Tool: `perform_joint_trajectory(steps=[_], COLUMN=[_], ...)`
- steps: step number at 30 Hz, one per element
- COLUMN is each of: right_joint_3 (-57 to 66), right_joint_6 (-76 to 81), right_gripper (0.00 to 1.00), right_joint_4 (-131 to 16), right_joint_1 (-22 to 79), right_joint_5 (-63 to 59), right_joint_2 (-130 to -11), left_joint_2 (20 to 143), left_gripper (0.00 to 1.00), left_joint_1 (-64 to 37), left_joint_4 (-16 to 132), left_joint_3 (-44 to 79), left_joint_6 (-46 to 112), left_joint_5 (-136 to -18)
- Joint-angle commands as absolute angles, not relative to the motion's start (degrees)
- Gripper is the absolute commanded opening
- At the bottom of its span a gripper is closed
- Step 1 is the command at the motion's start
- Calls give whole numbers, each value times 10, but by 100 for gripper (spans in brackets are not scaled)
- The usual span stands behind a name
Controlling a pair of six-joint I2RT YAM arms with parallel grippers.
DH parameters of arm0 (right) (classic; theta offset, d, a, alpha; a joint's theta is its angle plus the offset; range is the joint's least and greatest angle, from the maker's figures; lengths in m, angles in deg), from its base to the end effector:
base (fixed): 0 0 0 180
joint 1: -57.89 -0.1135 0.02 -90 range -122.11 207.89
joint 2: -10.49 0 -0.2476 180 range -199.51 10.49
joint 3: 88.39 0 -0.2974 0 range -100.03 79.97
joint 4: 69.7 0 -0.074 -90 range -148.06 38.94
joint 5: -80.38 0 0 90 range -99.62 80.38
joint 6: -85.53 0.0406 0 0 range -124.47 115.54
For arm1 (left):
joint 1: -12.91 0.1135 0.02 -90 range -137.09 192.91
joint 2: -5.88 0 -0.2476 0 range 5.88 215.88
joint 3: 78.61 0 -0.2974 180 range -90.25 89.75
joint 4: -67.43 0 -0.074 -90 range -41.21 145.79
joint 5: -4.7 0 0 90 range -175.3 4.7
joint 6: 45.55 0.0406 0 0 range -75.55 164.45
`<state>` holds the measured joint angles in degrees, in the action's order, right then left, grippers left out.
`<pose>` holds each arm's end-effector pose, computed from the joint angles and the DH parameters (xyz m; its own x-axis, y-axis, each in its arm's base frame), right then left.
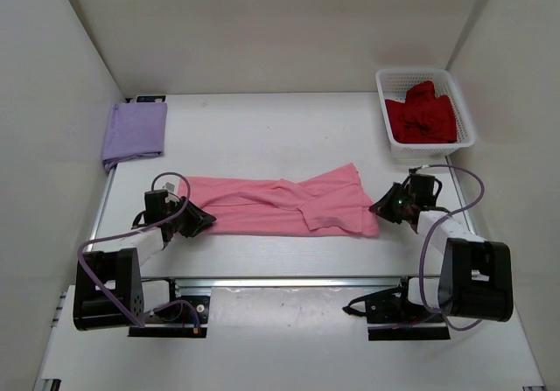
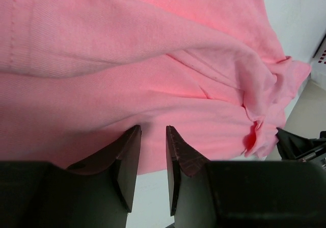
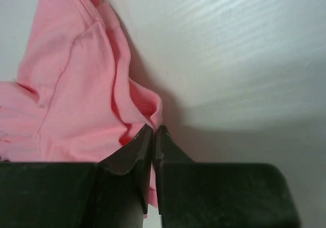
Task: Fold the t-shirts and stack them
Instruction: Fold the other side of the tshirt into a rectangle
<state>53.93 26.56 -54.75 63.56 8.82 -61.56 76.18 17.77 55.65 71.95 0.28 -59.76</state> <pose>0.2625 -0.0132 0.0958 -0.7041 0.5613 -0.4349 0.2935 0.7878 0.5416 0.2293 0.0019 0.0641 -0.6964 -0.6902 -0.1965 -0.4197 0.6138 -0.6686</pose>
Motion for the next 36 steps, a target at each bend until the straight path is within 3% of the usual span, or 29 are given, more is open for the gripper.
perform_joint_trajectory(steps=[1,3,4,7,11,13,18,24,29,36], right_joint_3=[502,497,498,497,478,468,469,446,485,552], right_joint_6=[255,259,259,256,245,237,258,259,281,266], right_gripper=[1,5,15,34,41,40,12,0,0,0], right_joint_4=[-564,-570,-573,-557,-509,-490,-525,-595,-624,-625], right_joint_1=[654,656,660,648,619,583,470,412,456,541], right_joint_5=[73,66,72,59,22,-5,32,83,114,120], right_joint_2=[-635,-641,-639,-609,-542,-523,-540,-669,-708,-655], left_joint_2=[776,774,774,752,667,650,698,784,800,846], left_gripper=[39,38,39,38,41,42,42,40,42,37], left_joint_1=[193,191,191,170,98,85,61,129,185,252], left_joint_4=[498,496,494,475,430,424,493,611,612,607], left_joint_3=[716,710,709,700,640,611,594,644,653,621], left_joint_6=[42,43,44,41,44,35,3,-67,-68,-78], left_joint_5=[-644,-641,-630,-627,-693,-699,-704,-674,-693,-662])
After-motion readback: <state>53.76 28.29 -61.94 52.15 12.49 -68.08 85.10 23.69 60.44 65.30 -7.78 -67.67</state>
